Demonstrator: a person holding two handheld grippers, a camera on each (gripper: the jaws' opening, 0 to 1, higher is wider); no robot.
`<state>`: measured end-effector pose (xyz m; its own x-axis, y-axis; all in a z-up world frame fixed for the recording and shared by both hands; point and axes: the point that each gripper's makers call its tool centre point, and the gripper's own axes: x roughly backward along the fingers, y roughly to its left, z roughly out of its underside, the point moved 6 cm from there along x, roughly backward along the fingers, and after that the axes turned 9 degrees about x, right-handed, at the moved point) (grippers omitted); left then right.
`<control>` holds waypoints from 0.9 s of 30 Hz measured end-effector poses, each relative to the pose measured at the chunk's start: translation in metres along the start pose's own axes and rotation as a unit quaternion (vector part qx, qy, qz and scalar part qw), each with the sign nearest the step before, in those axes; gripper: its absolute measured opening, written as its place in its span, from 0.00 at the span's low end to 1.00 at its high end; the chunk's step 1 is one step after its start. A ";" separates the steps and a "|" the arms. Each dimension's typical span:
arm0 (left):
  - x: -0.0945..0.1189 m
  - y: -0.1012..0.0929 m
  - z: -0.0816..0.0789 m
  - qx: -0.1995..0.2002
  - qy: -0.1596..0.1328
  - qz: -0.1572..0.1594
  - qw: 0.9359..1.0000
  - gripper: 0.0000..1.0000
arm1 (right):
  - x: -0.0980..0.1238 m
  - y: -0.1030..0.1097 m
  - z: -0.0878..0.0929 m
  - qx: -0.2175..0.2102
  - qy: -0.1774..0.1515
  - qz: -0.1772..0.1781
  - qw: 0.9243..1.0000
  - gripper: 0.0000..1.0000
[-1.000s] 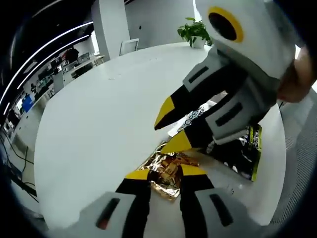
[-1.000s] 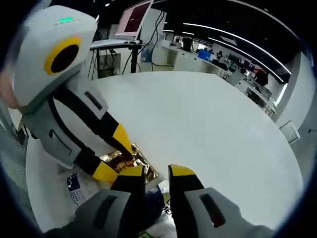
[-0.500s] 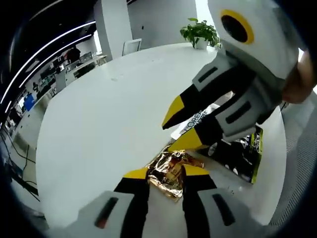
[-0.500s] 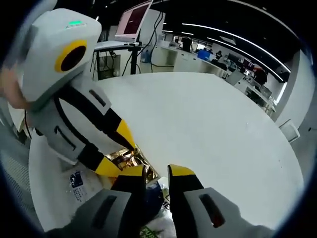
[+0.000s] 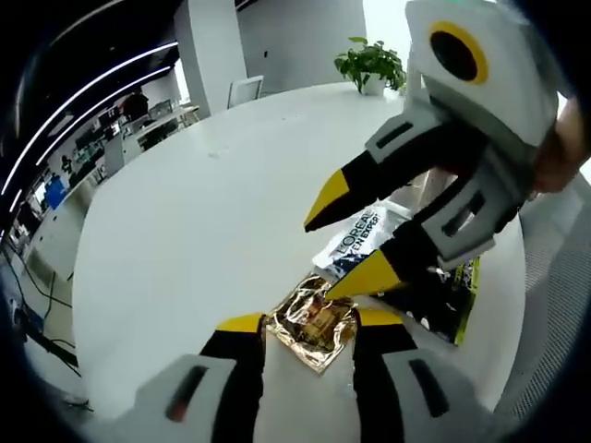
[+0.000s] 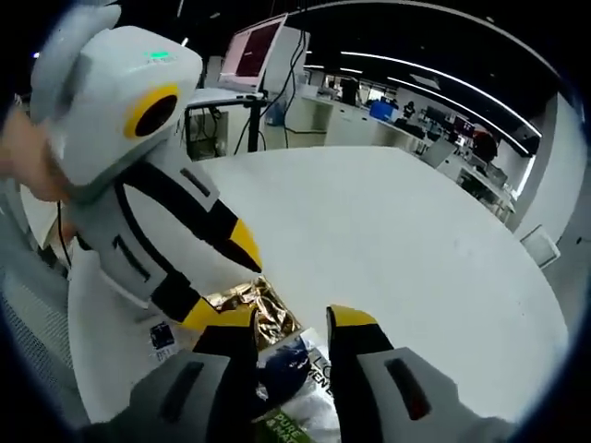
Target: Arrange the skincare products in the storage area until every visible bottle or jar stands upright without overlapping.
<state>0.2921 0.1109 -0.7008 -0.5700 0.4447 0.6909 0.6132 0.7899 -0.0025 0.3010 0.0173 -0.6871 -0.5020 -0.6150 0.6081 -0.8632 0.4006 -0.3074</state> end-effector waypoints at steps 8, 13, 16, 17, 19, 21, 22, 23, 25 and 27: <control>0.018 -0.013 0.000 -0.014 0.004 -0.001 1.000 0.58 | 0.030 0.013 -0.003 0.000 -0.034 -0.003 0.999 0.39; 0.032 -0.025 0.003 -0.018 0.011 -0.006 1.000 0.68 | 0.049 0.029 -0.002 0.015 -0.056 -0.013 0.998 0.46; 0.039 -0.031 0.008 -0.020 0.017 -0.010 1.000 0.78 | 0.064 0.038 0.001 0.015 -0.065 -0.018 0.998 0.50; 0.042 -0.033 0.011 -0.019 0.019 -0.015 1.000 0.80 | 0.070 0.042 0.002 0.018 -0.068 -0.021 0.997 0.53; 0.048 -0.034 0.015 -0.016 0.020 -0.019 1.000 0.83 | 0.080 0.048 0.004 0.019 -0.073 -0.021 0.997 0.58; 0.054 -0.039 0.017 -0.011 0.016 -0.021 1.000 0.86 | 0.088 0.052 0.008 0.018 -0.075 -0.021 0.997 0.63; 0.056 -0.038 0.018 -0.008 0.013 -0.021 1.000 0.87 | 0.093 0.054 0.011 0.019 -0.077 -0.018 0.997 0.65; 0.059 -0.040 0.019 -0.003 0.011 -0.022 1.000 0.88 | 0.099 0.056 0.012 0.021 -0.078 -0.016 0.997 0.68; 0.067 -0.045 0.020 0.003 0.007 -0.025 1.000 0.89 | 0.113 0.058 0.016 0.015 -0.081 -0.008 0.997 0.70; 0.072 -0.047 0.021 0.009 0.002 -0.027 1.000 0.91 | 0.123 0.058 0.021 0.003 -0.085 0.002 0.996 0.73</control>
<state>0.2106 0.1143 -0.6657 -0.5998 0.3991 0.6935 0.5713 0.8204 0.0221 0.1878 -0.0498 -0.6457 -0.5070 -0.7202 0.4736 -0.8612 0.3995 -0.3143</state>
